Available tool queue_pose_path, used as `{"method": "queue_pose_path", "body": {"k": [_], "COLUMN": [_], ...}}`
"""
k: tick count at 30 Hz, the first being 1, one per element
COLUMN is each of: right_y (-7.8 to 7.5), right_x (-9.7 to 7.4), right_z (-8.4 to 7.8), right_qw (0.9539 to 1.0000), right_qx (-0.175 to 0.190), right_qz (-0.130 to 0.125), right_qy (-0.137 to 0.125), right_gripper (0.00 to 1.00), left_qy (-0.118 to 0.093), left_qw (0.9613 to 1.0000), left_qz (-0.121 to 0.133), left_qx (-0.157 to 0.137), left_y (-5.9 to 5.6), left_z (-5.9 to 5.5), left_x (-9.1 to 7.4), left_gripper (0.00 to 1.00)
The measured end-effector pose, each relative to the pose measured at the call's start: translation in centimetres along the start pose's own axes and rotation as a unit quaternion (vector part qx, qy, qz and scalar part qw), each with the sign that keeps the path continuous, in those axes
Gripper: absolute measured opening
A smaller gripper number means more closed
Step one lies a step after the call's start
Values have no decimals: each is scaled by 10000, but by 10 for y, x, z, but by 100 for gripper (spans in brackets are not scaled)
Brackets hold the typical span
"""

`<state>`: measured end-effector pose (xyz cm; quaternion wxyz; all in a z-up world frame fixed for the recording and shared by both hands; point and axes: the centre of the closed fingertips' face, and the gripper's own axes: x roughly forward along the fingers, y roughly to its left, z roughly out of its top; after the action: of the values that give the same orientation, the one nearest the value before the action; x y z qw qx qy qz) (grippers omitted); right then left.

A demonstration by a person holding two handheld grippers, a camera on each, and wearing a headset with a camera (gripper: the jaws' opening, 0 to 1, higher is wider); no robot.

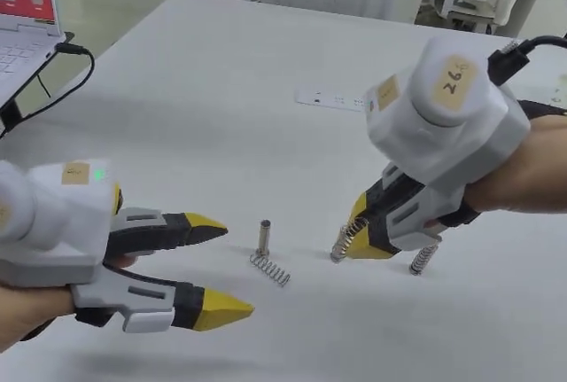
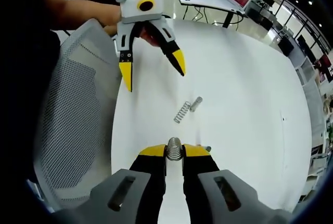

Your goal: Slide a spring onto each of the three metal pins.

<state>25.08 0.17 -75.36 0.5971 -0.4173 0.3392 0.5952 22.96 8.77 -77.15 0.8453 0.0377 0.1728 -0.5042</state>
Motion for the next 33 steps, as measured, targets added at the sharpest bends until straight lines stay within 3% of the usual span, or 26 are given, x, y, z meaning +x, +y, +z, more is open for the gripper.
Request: {"method": "queue_pose_path", "body": {"k": [11, 17, 33], "right_y": [-15, -27, -51], "right_x": [-6, -6, 13], "right_z": [-11, -15, -21], "right_qw": [9998, 9996, 9989], "right_qx": [77, 59, 0], "right_qz": [-141, -212, -182], "right_qy": [108, 196, 428], "right_gripper": [9, 9, 9], "left_qy": [-47, -91, -161], "left_qw": [9993, 9990, 9980], "left_qz": [309, 381, 537], "left_qx": [-190, -217, -283], "left_y": [3, 0, -2], "left_z": [-4, -2, 0], "left_x": [-8, -9, -12], "left_gripper": [69, 73, 77]}}
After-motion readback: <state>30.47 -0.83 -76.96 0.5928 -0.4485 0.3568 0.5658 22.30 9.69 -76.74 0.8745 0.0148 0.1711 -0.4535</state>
